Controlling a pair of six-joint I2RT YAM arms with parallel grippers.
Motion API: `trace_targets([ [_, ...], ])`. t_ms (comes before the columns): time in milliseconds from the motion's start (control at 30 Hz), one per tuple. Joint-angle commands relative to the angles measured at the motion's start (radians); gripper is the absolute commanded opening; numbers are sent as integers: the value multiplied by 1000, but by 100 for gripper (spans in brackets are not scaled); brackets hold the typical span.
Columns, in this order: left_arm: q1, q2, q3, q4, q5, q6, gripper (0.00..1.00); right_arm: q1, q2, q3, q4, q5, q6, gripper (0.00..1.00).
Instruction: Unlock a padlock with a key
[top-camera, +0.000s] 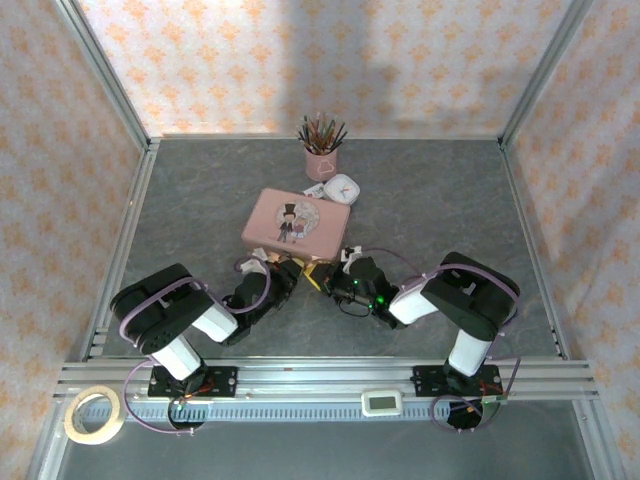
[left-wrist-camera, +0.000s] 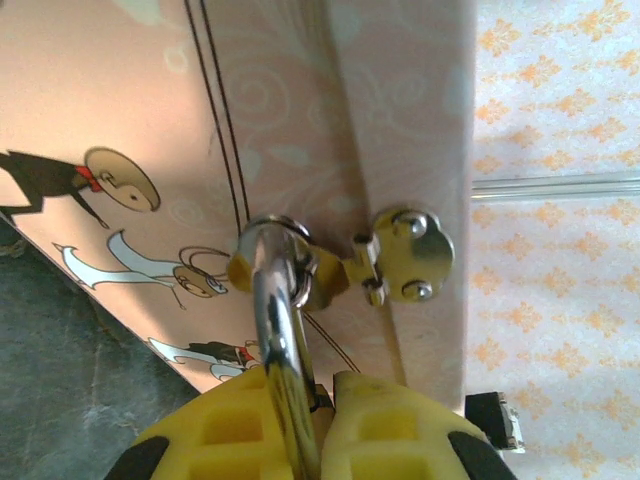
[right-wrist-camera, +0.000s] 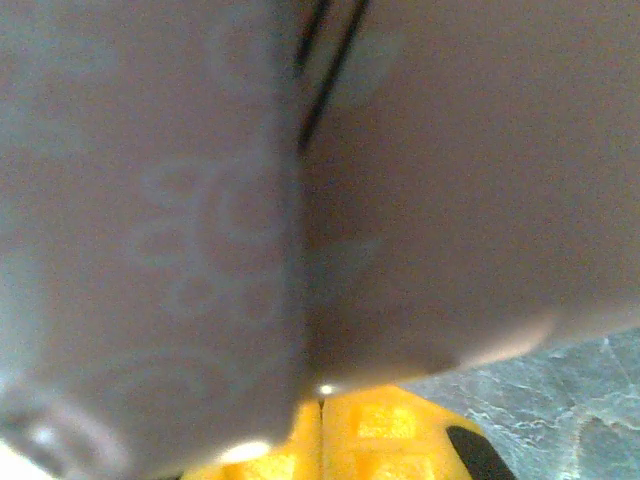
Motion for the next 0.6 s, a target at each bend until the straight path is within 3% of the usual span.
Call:
trace_targets([
  [0, -11, 61, 16, 191, -12, -41, 0, -1, -23, 26, 44, -43, 12, 0],
  [267, -60, 254, -14, 551, -88, -108, 0, -25, -2, 62, 148, -76, 144, 0],
  [400, -83, 255, -36, 577, -132, -87, 0, -38, -10, 77, 183, -77, 253, 0],
  [467, -89, 236, -43, 577, -143, -48, 0, -43, 11, 51, 325, -62, 447, 0],
  [567, -91, 220, -41, 577, -134, -4, 0, -41, 115, 22, 695, 13, 852, 0],
])
